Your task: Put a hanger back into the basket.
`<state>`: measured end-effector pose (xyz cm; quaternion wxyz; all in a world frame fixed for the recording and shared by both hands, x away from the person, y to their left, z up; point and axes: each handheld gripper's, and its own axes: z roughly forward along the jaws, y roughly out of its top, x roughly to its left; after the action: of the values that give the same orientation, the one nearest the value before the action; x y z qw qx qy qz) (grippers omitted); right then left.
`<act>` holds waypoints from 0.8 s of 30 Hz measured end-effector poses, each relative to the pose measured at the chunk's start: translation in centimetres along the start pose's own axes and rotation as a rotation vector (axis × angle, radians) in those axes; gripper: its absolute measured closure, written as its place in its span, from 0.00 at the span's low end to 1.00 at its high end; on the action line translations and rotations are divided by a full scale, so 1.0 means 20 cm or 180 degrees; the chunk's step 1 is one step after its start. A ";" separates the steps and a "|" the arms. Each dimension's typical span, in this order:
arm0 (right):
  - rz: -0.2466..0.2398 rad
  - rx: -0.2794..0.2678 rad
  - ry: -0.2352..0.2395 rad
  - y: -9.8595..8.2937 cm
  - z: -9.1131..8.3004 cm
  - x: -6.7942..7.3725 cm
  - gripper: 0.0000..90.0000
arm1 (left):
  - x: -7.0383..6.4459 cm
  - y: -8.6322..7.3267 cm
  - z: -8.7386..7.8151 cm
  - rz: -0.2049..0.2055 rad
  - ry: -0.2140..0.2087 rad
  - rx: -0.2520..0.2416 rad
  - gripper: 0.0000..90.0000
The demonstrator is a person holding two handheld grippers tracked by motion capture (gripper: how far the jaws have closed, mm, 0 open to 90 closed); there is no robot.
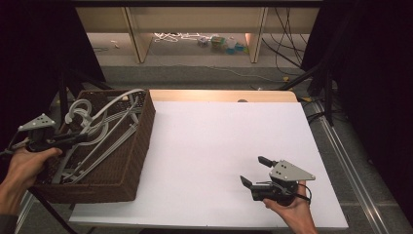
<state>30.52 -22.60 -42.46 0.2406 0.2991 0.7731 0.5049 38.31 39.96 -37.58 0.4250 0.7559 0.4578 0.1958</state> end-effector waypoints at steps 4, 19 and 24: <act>0.0002 0.0039 -0.0016 0.00 -0.01 0.00 0.18 | 0.00 -0.01 0.01 -0.0016 -0.0056 0.0014 0.88; 0.0007 -0.0022 -0.0013 -0.01 0.00 0.00 0.18 | 0.02 -0.06 0.18 0.0038 0.0026 0.0645 0.88; 0.0012 -0.0011 -0.0011 0.00 0.00 0.00 0.18 | 0.06 -0.08 0.19 -0.0060 0.0183 0.0717 0.87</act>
<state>30.53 -22.67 -42.55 0.2415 0.3009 0.7714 0.5061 40.77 39.51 -41.10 0.3258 0.7887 0.4960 0.1607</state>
